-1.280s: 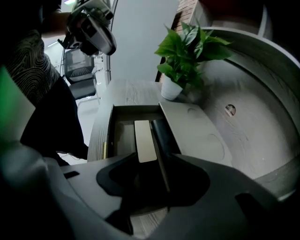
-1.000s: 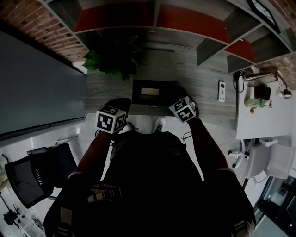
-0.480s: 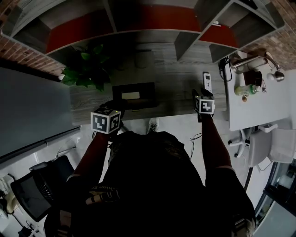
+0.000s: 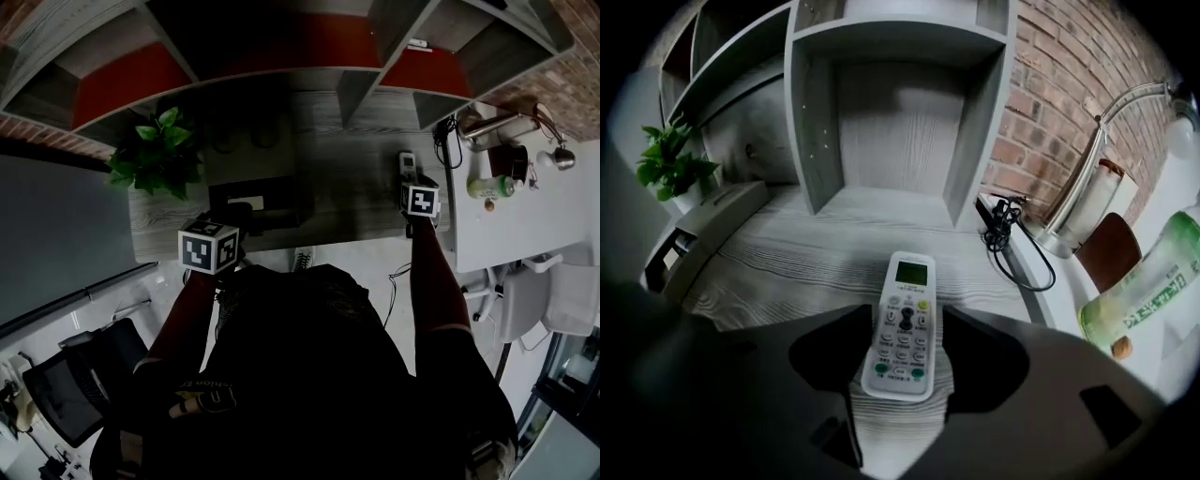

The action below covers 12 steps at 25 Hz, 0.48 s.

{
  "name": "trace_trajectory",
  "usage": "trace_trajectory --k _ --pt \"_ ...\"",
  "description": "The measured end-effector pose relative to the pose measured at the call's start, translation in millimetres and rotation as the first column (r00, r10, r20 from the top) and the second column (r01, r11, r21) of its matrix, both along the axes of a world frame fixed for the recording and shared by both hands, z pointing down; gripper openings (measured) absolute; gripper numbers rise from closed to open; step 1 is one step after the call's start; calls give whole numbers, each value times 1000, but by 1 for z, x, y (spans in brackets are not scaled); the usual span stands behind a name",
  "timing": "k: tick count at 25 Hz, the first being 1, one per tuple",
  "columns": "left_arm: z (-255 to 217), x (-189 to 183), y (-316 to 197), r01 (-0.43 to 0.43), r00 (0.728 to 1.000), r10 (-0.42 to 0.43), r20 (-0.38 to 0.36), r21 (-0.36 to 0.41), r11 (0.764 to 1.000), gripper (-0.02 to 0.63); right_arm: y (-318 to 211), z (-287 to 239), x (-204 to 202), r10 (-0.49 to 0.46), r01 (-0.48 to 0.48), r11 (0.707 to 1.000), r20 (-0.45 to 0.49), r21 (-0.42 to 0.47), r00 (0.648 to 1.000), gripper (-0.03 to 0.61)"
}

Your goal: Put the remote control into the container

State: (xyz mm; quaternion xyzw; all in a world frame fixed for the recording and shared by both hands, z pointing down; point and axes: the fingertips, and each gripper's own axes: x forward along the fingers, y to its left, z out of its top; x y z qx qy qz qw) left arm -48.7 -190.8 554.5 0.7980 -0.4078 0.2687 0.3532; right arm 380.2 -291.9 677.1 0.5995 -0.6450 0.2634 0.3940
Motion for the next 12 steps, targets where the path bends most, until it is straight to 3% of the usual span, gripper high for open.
trace_trajectory --k 4,8,12 --pt "1 -2 -4 23 1000 -23 5 -6 1000 6 2 11 2 21 -20 999 8 -46 1000 225" --pt "2 -4 -4 33 999 -33 7 -7 999 6 -3 20 1 19 -18 999 42 -27 999 225" --pt "3 -9 -1 38 999 -38 6 -9 999 6 0 16 1 8 -8 1000 19 -23 1000 225"
